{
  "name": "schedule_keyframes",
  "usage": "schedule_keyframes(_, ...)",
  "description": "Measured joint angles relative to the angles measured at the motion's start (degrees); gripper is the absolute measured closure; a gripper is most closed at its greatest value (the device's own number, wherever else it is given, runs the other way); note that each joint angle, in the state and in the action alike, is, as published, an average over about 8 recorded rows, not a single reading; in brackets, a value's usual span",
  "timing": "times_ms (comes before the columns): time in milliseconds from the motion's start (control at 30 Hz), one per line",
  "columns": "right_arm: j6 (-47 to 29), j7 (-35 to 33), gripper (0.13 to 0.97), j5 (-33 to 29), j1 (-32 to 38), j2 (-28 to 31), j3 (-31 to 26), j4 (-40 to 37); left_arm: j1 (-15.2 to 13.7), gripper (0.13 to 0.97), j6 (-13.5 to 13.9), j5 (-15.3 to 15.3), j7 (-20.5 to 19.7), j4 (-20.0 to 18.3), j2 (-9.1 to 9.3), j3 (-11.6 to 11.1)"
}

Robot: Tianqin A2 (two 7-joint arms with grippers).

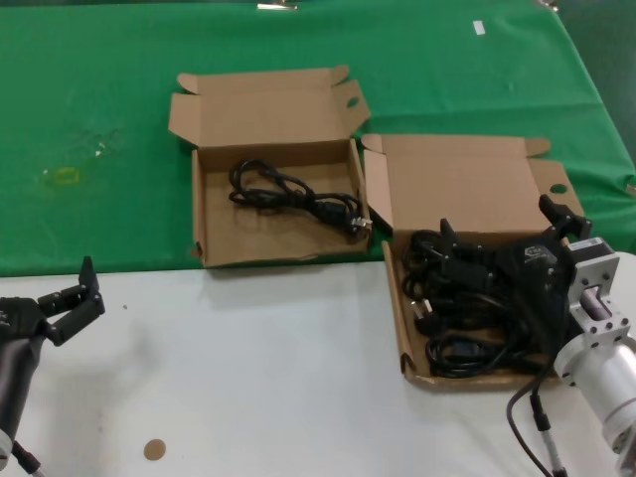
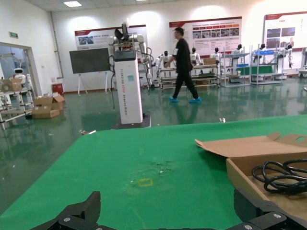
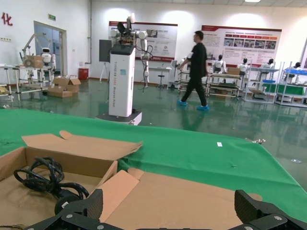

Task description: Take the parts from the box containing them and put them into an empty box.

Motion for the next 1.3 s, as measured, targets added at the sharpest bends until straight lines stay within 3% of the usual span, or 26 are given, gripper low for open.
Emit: schedule_keyframes(1300, 0.0, 0.0, 0.129, 0.0, 0.0, 0.0, 0.0, 0.0, 0.0, 0.132, 0.0, 0.0, 0.0, 0.0, 0.0, 0.0)
